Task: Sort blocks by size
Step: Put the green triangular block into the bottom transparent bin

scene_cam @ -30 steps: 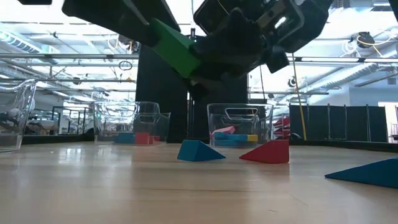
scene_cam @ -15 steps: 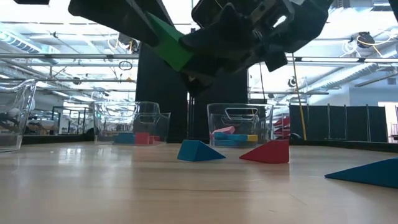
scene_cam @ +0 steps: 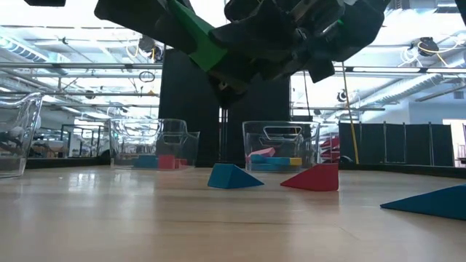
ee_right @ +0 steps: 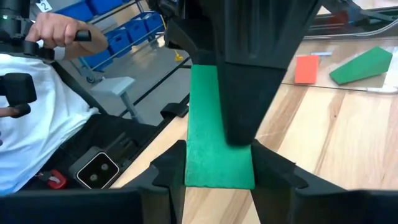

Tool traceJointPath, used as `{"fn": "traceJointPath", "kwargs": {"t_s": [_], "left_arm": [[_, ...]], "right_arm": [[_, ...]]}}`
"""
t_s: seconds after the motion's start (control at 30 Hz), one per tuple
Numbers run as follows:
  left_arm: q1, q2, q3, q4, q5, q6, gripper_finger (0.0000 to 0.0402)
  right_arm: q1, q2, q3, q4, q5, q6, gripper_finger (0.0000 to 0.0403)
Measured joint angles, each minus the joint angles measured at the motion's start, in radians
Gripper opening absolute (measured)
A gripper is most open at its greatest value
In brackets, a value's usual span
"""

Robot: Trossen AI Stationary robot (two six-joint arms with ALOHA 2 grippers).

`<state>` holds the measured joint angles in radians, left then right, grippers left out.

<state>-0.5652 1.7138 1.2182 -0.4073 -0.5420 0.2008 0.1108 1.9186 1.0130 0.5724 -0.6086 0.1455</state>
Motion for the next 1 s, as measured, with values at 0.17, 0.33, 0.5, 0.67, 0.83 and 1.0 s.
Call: {"fn": "traceJointPath", "kwargs": {"t_s": [0.17, 0.33, 0.5, 0.67, 0.83, 1.0], "left_arm": [[0.004, 0.0, 0.0, 0.0, 0.001, 0.003, 0.0083], [0.004, 0.0, 0.0, 0.003, 0.0, 0.008, 0.006], [0.004, 0.0, 0.0, 0.004, 0.0, 0.007, 0.0055], [0.006, 0.0, 0.0, 0.006, -0.008, -0.012, 0.0053], [0.006, 0.0, 0.0, 0.006, -0.011, -0.018, 0.0052], [0.003, -0.001, 0.0, -0.004, -0.011, -0.015, 0.0052]], "right_arm": [[0.0, 0.0, 0.0, 0.008, -0.001, 0.001, 0.0128], [0.0, 0.0, 0.0, 0.008, -0.002, 0.004, 0.0128], [-0.002, 0.0, 0.0, 0.008, -0.001, 0.004, 0.0136], [-0.005, 0.0, 0.001, 0.021, 0.012, -0.004, 0.0172], [-0.01, 0.0, 0.002, 0.019, 0.017, -0.005, 0.0203], [-0.019, 0.0, 0.002, 0.005, 0.011, -0.003, 0.0214]]}}
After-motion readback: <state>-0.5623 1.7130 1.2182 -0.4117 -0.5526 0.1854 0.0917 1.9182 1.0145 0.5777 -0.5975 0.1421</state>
